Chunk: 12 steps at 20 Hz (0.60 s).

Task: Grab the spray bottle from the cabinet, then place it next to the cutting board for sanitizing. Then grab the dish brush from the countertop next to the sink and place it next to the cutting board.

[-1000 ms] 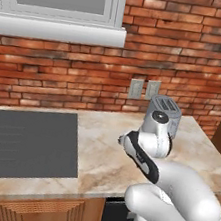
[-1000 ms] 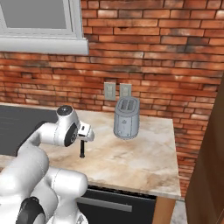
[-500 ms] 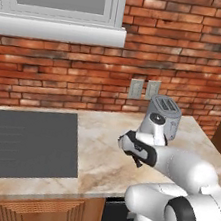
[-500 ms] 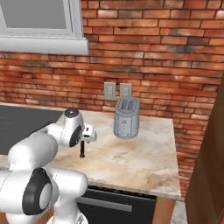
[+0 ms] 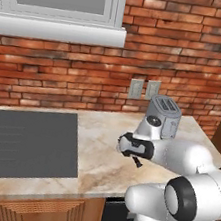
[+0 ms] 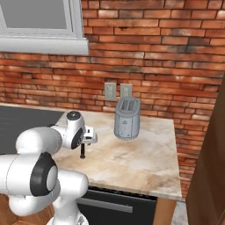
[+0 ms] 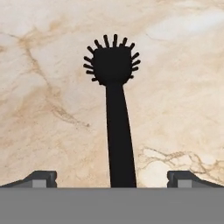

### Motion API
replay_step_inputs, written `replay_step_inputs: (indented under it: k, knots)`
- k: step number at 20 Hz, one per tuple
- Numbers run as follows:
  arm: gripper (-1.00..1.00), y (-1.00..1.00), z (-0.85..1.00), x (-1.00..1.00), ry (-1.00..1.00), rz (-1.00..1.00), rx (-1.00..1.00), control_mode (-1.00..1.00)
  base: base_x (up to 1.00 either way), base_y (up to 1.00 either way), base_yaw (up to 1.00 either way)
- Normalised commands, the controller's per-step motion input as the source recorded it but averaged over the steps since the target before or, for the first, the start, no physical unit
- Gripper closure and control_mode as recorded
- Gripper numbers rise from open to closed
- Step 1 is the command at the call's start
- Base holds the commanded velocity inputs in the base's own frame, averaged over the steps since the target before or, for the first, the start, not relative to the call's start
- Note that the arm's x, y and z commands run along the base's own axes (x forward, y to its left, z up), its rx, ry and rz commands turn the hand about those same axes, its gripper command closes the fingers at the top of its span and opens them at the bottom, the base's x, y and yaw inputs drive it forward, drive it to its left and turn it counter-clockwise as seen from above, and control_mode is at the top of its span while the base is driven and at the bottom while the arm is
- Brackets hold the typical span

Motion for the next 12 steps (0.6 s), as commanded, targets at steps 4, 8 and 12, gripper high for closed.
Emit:
replay_step_inputs:
  k: [4,8,12]
  knots:
    - [-1.0,0.09,-0.26,0.02,0.0,0.03,-0.07,-1.0,0.0,0.0,0.0]
    - [-1.0,0.01,-0.23,0.0,0.0,0.04,-0.04,-1.0,0.0,0.0,0.0]
    - [-1.0,0.0,-0.21,0.03,0.0,0.05,-0.01,-1.0,0.0,0.0,0.0]
